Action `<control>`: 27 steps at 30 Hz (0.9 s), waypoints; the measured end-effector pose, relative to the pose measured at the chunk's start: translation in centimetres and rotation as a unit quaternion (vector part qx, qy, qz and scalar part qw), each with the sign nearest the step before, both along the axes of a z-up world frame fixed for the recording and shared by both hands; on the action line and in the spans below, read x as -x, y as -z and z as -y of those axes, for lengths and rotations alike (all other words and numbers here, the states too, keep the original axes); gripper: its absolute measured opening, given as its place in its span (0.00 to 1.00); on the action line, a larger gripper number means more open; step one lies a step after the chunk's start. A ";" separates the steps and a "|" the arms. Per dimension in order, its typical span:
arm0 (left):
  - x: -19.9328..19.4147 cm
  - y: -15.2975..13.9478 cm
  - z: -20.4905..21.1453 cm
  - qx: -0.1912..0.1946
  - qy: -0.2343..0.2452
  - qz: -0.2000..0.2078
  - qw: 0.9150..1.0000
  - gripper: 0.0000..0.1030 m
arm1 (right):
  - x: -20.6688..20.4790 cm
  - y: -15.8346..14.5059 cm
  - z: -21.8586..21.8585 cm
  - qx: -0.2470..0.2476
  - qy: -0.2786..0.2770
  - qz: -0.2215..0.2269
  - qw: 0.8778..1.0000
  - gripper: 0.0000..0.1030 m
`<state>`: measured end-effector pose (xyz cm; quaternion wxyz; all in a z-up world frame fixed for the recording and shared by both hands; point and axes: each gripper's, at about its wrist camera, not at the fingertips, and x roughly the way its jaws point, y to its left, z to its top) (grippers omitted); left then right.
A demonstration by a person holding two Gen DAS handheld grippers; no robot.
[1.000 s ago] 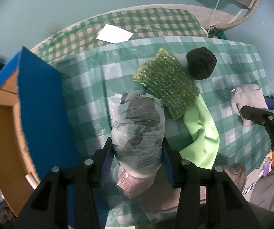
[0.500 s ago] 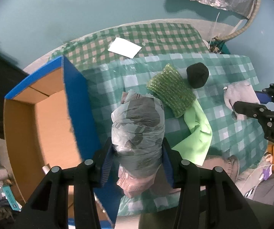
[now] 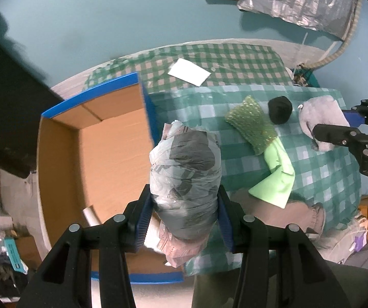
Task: Organize soft objects
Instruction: 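Carry both socks into the cardboard box with both grippers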
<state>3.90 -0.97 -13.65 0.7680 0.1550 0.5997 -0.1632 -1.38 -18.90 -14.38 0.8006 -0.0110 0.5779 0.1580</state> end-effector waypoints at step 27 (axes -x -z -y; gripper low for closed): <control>0.1 -1.4 -11.9 0.005 -0.124 0.010 0.992 0.46 | -3.6 -2.9 -13.5 -0.006 -0.129 0.021 0.991 0.27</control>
